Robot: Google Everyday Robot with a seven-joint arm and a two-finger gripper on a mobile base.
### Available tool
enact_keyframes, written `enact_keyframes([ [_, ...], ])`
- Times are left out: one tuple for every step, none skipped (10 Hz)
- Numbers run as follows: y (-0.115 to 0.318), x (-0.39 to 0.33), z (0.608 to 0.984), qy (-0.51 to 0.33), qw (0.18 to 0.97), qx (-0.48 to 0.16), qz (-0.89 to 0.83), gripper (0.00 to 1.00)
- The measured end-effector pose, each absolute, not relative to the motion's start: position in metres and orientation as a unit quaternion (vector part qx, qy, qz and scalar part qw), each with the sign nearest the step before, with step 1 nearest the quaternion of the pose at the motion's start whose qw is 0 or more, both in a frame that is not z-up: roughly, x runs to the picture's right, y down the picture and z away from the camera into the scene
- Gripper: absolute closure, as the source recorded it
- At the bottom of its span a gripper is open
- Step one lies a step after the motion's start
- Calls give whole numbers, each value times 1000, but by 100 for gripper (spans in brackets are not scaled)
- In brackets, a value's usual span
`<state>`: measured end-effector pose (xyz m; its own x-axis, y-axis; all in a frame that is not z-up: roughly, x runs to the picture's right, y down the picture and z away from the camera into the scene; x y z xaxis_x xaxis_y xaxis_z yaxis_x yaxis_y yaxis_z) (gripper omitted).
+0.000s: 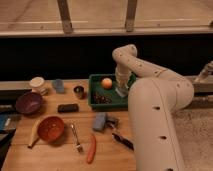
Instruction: Wipe tray with towel
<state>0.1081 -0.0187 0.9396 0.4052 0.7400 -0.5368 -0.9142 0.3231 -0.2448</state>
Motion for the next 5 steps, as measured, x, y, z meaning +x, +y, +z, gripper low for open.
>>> enact_keyframes([
  [-12,101,933,151,798,-274,516,98],
  [-4,93,924,139,799,-284,512,98],
  [4,85,916,130,802,-290,506,98],
  [16,78,901,124,801,-296,506,98],
  [23,80,893,127,800,-294,508,98],
])
